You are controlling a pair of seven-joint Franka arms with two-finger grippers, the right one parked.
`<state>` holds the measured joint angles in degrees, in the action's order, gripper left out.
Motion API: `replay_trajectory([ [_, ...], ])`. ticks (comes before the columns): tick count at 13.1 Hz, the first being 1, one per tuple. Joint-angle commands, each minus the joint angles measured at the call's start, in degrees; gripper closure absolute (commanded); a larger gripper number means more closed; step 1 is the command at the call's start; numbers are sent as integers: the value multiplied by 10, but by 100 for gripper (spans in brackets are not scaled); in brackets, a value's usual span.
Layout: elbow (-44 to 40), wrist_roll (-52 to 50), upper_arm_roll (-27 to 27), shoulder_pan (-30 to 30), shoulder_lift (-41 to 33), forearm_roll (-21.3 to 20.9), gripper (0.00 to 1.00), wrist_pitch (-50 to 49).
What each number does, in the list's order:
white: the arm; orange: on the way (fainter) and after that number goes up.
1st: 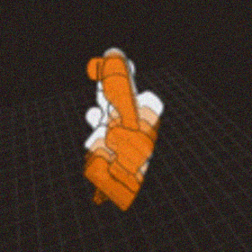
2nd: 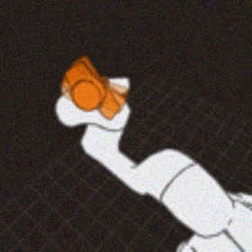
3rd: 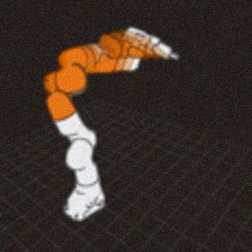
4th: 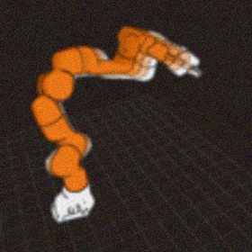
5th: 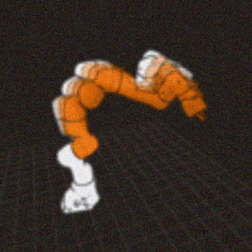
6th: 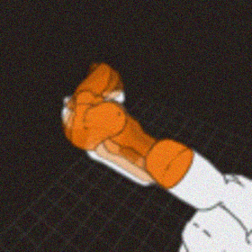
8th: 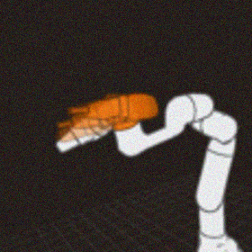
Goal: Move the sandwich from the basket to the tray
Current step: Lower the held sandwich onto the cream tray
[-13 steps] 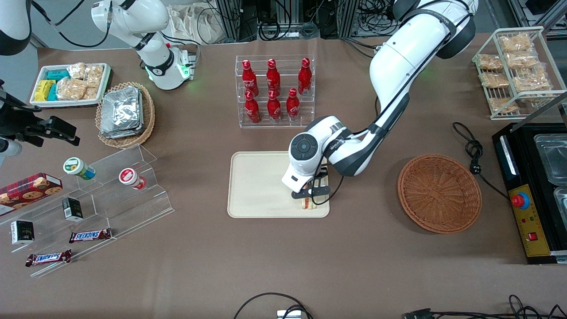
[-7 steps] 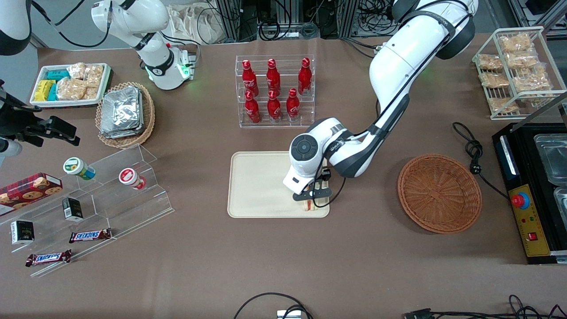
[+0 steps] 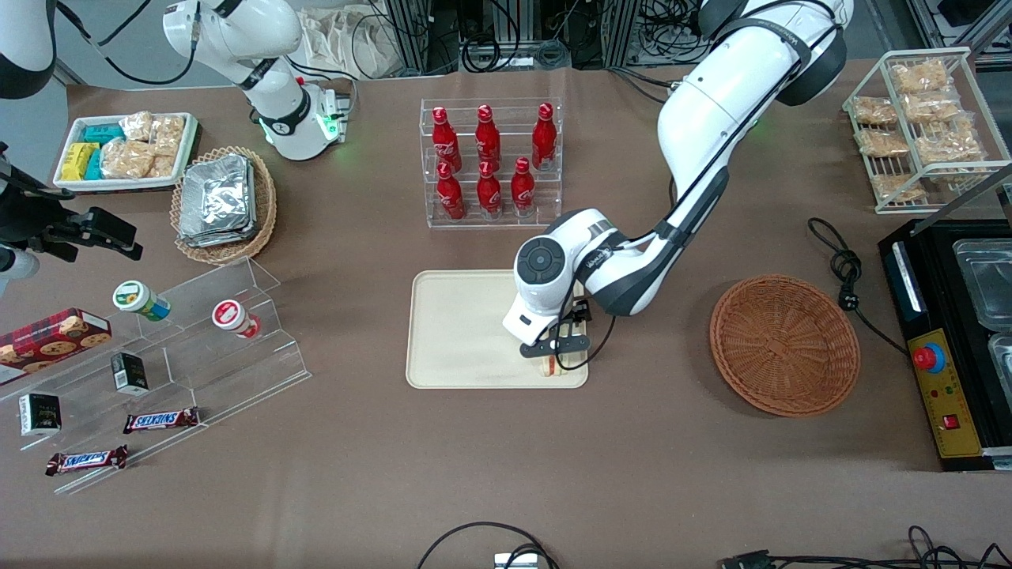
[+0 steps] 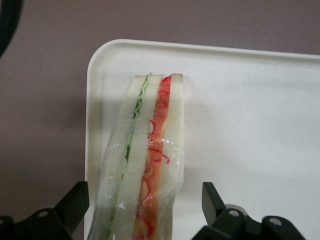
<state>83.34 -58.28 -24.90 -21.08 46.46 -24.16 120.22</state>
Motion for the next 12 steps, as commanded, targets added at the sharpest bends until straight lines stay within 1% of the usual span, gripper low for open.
replay_trajectory([
  [1,13,-11,10,-11,-27,-5,0,-1],
  [3,31,-5,26,-11,-50,-4,0,-1],
  [9,65,-3,31,-11,-122,4,0,-1],
  [11,70,-3,36,-9,-154,49,0,-2],
  [12,73,4,48,-7,-173,67,0,-3],
])
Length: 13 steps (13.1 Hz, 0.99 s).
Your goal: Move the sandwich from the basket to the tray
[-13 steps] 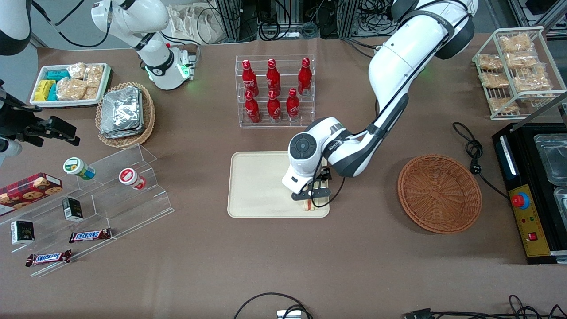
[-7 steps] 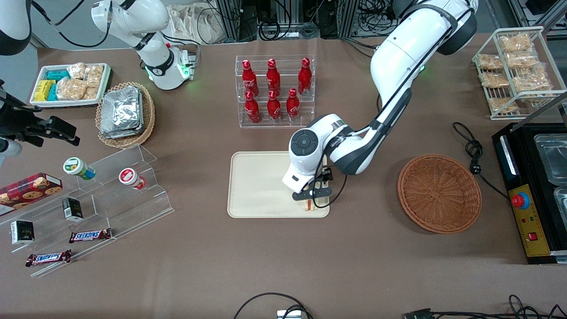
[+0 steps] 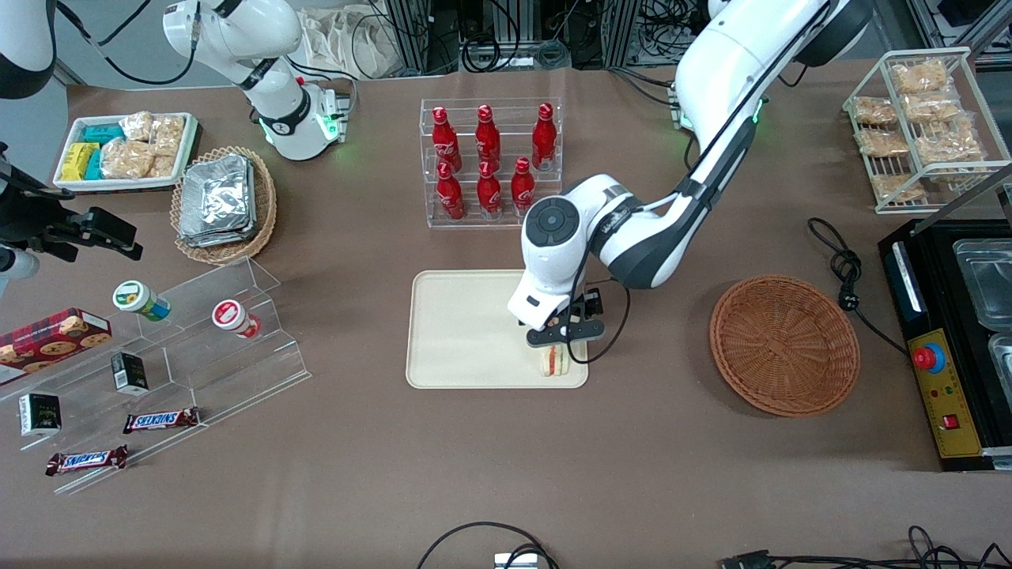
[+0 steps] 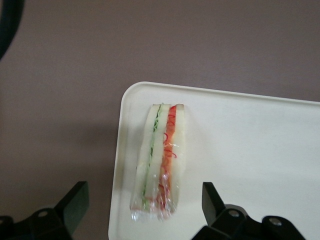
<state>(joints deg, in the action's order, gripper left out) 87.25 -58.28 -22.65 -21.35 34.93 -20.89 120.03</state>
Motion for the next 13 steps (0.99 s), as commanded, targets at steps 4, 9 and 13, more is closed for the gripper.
replay_trajectory([
  [4,78,144,72,30,-152,120,0,-3],
  [9,89,261,129,103,-244,184,0,-95],
  [13,89,391,132,172,-324,183,0,-198],
])
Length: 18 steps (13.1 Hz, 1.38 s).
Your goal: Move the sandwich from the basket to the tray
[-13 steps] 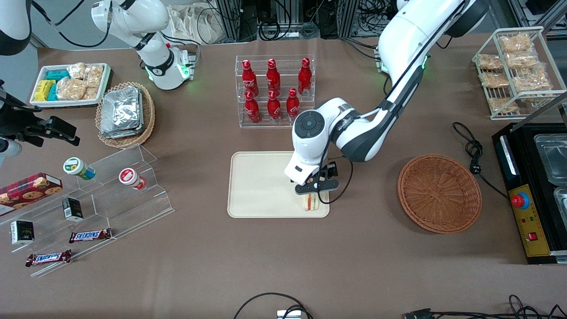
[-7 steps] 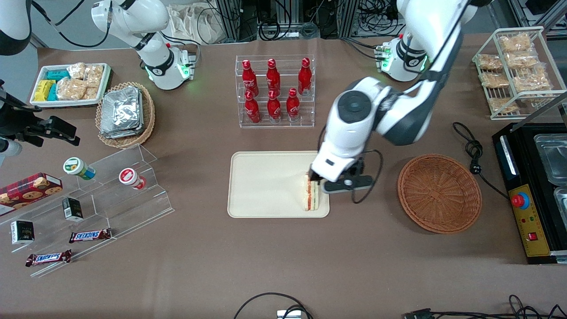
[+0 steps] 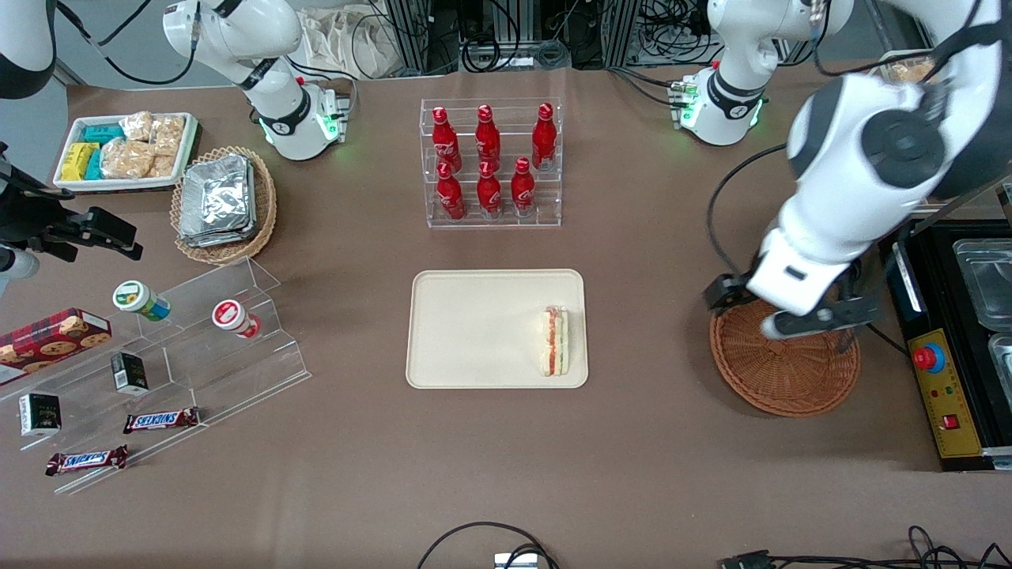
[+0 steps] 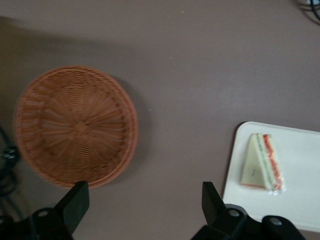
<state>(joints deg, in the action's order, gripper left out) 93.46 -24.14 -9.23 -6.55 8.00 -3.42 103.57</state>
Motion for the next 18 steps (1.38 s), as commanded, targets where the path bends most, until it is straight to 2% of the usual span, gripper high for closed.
replay_trajectory([
  [1,29,78,-1,39,-73,8,0,-50],
  [3,58,105,-1,79,-114,17,0,-52],
  [6,94,113,-1,88,-158,25,0,-63],
  [9,95,111,-1,88,-159,26,0,-72],
  [11,95,111,-1,88,-159,43,0,-72],
  [18,95,109,2,89,-167,45,0,-87],
])
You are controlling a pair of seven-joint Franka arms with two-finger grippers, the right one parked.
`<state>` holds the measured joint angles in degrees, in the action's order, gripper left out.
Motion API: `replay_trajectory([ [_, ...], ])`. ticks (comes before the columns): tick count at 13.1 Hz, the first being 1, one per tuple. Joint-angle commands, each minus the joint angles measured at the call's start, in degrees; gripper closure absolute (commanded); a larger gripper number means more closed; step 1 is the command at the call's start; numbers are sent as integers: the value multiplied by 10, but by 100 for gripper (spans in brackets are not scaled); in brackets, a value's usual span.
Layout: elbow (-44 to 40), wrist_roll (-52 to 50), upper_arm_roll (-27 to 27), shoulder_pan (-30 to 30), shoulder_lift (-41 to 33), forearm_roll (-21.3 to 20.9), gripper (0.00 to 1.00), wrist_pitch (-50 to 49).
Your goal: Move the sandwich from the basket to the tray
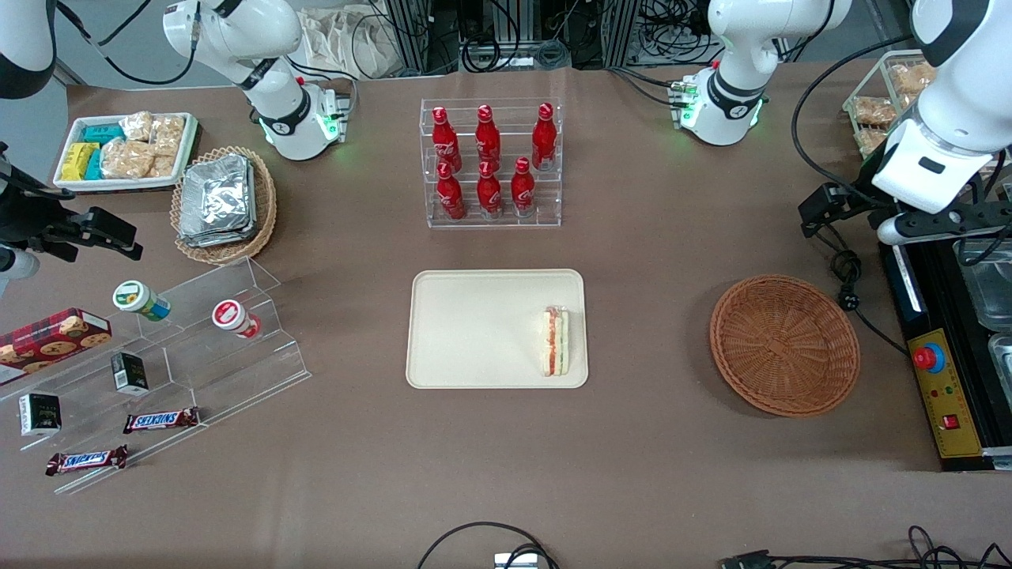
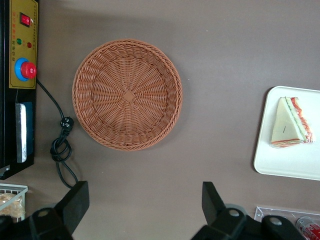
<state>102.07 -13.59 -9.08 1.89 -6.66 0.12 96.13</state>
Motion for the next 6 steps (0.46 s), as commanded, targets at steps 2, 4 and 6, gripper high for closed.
replay_trajectory([
  [2,9,2,3,5,-26,9,0,-29],
  [4,9,5,12,5,-27,9,0,-29],
  [6,9,7,13,13,-27,8,0,-30],
])
